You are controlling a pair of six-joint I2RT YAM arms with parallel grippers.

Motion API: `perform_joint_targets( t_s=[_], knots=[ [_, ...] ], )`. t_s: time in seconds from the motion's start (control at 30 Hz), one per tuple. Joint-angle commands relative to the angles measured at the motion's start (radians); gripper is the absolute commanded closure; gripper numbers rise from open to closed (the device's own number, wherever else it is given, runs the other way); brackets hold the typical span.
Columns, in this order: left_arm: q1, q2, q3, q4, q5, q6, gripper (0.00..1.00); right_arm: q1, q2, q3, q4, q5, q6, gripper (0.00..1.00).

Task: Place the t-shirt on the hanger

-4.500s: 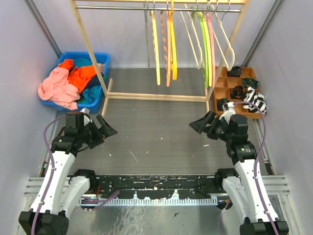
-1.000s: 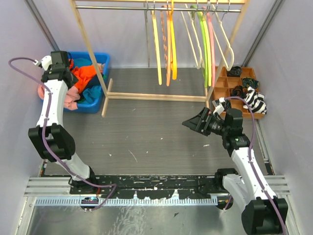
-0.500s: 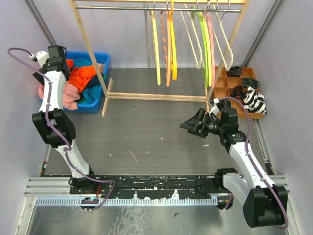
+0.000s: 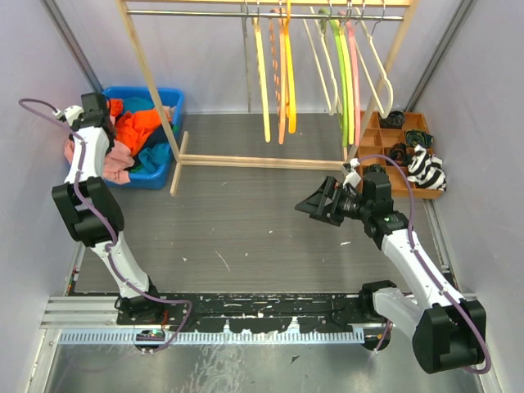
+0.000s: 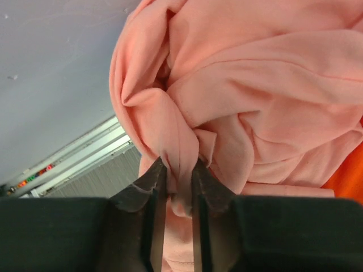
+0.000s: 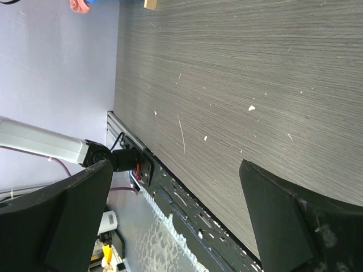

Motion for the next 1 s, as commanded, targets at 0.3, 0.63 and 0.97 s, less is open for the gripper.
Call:
perform_joint_targets(
  t_s=[0.3, 0.63, 0.97],
  knots=[
    [-0.030, -0.232, 0.016, -0.044, 0.106, 0.009, 1.00, 0.028, -0.052, -0.011, 0.072, 0.009, 0.030, 0.00],
    [-0.030, -0.389, 0.107, -0.142, 0.307, -0.017, 1.00, 0.051, -0.110, -0.012, 0.044, 0.023, 0.047, 0.00],
    [-0.044, -0.501, 0.178, -0.209, 0.557, -0.064, 1.00, 0.054, -0.154, 0.021, -0.009, 0.048, 0.041, 0.00]
  ],
)
